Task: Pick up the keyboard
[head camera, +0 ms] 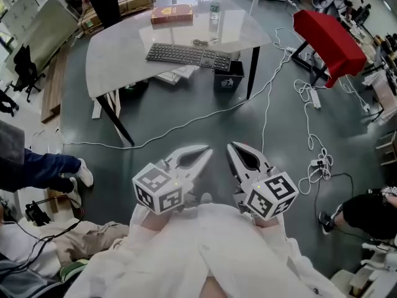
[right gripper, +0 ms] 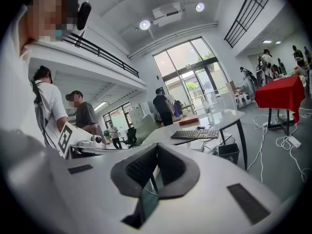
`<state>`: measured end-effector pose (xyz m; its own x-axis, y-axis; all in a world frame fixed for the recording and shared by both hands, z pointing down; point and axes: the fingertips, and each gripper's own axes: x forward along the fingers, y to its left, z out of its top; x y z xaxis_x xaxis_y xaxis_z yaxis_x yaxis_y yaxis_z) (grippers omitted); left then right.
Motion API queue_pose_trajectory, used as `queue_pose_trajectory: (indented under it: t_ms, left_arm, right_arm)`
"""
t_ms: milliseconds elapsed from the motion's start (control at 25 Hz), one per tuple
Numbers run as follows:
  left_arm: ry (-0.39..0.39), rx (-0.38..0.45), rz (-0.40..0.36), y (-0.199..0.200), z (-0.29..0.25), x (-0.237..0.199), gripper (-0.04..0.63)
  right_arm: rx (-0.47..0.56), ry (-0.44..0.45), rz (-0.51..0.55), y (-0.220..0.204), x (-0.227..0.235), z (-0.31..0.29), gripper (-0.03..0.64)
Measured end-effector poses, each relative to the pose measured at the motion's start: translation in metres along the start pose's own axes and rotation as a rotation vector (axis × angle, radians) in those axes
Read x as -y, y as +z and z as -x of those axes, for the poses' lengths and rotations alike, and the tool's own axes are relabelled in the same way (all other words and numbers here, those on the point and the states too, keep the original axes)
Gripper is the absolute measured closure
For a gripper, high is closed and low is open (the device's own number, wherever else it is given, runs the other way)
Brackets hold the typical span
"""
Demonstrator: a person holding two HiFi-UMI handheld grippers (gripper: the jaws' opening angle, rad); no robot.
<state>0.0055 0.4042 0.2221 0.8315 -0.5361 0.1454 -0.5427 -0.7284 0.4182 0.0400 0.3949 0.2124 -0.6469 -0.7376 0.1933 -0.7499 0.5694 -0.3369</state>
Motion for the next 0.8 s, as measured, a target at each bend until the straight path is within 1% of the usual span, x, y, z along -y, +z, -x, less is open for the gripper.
queue_pose_trajectory:
  t_ms: [160, 320, 400, 560, 680, 800]
  left_arm:
    - [0.003, 0.008, 0.01, 0.0, -0.003, -0.001, 0.581]
    - [0.033, -0.008, 0.004, -0.003, -0.006, -0.006, 0.581]
    - [0.051, -0.022, -0.004, -0.004, -0.008, -0.011, 0.581]
    - [0.065, -0.015, -0.003, -0.001, -0.013, -0.012, 0.581]
    - [0.07, -0.01, 0.014, -0.004, -0.017, -0.009, 0.581]
    - [0.082, -0.003, 0.025, -0.01, -0.022, -0.006, 0.581]
  right_arm:
    - [0.007, 0.011, -0.001, -0.001, 0.0, 0.005, 0.587]
    - [-0.007, 0.044, 0.019, -0.005, -0.005, 0.001, 0.586]
    - [-0.004, 0.046, -0.003, -0.006, -0.003, -0.003, 0.584]
    - [-0.018, 0.068, -0.036, -0.009, 0.001, -0.006, 0.584]
    - [-0.043, 0.093, -0.054, -0.015, 0.003, -0.005, 0.584]
    - [-0.043, 0.095, -0.066, -0.018, 0.006, -0.001, 0.584]
